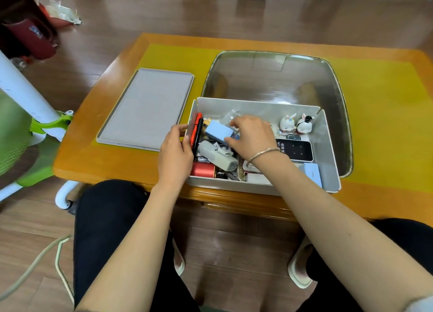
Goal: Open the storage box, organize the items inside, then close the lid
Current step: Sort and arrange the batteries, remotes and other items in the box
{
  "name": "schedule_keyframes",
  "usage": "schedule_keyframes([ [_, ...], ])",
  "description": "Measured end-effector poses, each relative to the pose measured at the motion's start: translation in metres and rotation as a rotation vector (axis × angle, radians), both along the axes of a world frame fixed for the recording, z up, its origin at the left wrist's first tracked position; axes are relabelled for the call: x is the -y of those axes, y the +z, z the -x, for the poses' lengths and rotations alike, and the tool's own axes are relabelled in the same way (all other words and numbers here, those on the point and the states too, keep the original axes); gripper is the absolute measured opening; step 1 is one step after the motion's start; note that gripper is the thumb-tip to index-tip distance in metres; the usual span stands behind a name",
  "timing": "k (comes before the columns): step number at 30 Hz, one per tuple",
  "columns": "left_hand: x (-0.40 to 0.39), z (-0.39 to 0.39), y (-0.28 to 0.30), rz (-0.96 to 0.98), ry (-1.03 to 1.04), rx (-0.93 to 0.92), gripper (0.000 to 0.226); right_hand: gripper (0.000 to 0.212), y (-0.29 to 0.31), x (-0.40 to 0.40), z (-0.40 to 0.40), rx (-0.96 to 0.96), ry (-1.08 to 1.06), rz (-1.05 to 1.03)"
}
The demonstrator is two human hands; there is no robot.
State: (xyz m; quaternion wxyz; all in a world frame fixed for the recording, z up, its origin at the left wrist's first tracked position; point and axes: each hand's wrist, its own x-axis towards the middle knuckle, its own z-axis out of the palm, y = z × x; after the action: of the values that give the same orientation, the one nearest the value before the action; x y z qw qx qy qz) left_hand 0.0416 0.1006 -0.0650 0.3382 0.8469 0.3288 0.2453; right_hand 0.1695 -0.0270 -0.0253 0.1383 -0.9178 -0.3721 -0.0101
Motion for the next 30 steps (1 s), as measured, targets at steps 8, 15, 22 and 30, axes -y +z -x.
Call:
schedule_keyframes([
  [8,-0.001,-0.001,-0.002,0.025,0.005,0.01,0.026,0.032,-0.012,-0.027,0.0,0.129,0.04,0.149],
  [15,-0.001,-0.001,-0.002,0.034,0.006,0.013,0.027,0.034,0.003,0.01,-0.004,-0.313,0.088,-0.328],
  [22,-0.002,-0.002,-0.003,0.011,0.005,-0.011,0.027,0.046,-0.005,0.061,0.007,-0.771,0.071,-0.788],
  [30,0.0,-0.001,-0.001,-0.038,0.006,-0.021,0.027,0.049,-0.017,0.093,0.002,-0.71,0.019,-0.867],
])
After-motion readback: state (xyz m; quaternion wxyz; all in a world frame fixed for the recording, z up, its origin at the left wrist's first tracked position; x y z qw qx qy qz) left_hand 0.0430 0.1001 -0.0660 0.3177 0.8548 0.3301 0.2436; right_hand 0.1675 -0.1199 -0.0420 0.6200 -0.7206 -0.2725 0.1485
